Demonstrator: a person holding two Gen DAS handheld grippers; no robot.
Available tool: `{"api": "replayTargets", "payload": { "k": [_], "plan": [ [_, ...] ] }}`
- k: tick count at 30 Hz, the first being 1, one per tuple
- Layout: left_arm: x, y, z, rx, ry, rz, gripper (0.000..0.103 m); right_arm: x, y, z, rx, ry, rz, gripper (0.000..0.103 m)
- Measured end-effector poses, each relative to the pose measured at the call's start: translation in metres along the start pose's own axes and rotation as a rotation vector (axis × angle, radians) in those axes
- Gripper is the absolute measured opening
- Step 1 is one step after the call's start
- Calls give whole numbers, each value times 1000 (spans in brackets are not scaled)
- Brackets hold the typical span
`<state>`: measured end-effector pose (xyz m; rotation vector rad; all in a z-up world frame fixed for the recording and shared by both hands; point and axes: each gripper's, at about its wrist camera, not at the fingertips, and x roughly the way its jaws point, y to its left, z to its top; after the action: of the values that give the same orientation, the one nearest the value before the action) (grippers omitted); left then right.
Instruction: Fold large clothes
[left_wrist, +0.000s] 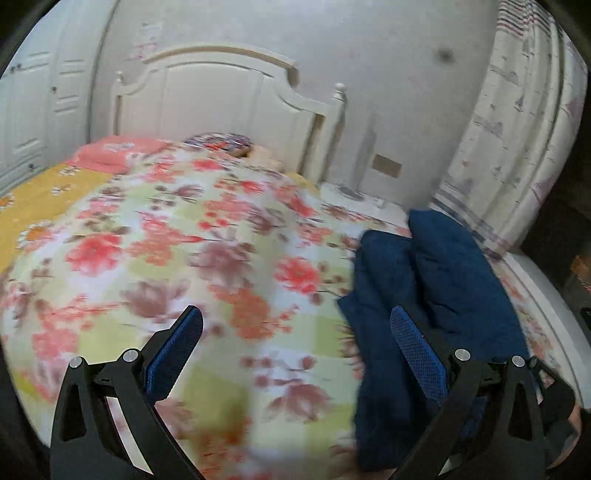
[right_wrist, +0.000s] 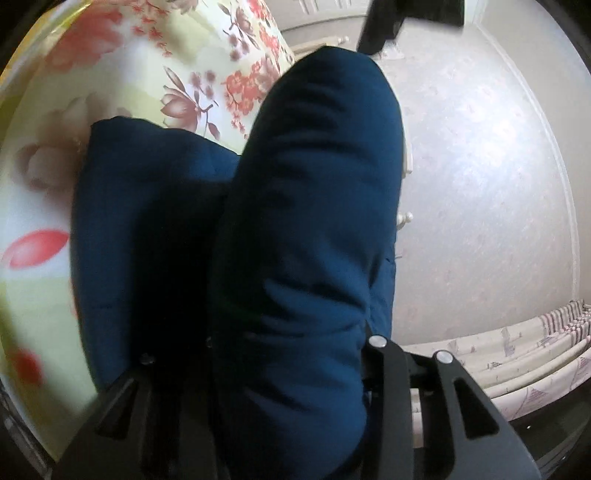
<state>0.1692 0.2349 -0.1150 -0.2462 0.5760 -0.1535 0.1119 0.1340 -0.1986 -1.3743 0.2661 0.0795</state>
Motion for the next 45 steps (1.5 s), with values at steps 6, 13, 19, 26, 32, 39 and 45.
{"api": "replayTargets", "payload": {
  "k": [6,13,19,26,32,39,45],
  "plan": [
    [29,-28,-3,56,63,-41,98,-24,-21,-15,52,-83,-27,33],
    [14,-69,23,145,-6,-68,98,-12,8,-10,-27,-40,-50,42],
    [14,-163,66,437,-20,-143,98,-59,-26,-25,79,-137,101,78],
    [63,-216,93,575,89,-161,98,-97,-141,-82,700,-325,539,69],
    [124,-222,84,692,152,35,98,-25,-144,-56,851,-221,629,43],
    [186,-120,32,361,238,41,99,-9,-59,-5,581,-150,502,37],
    [194,-90,17,224,222,-29,99,-17,-35,12,454,-134,403,37]
  ]
}}
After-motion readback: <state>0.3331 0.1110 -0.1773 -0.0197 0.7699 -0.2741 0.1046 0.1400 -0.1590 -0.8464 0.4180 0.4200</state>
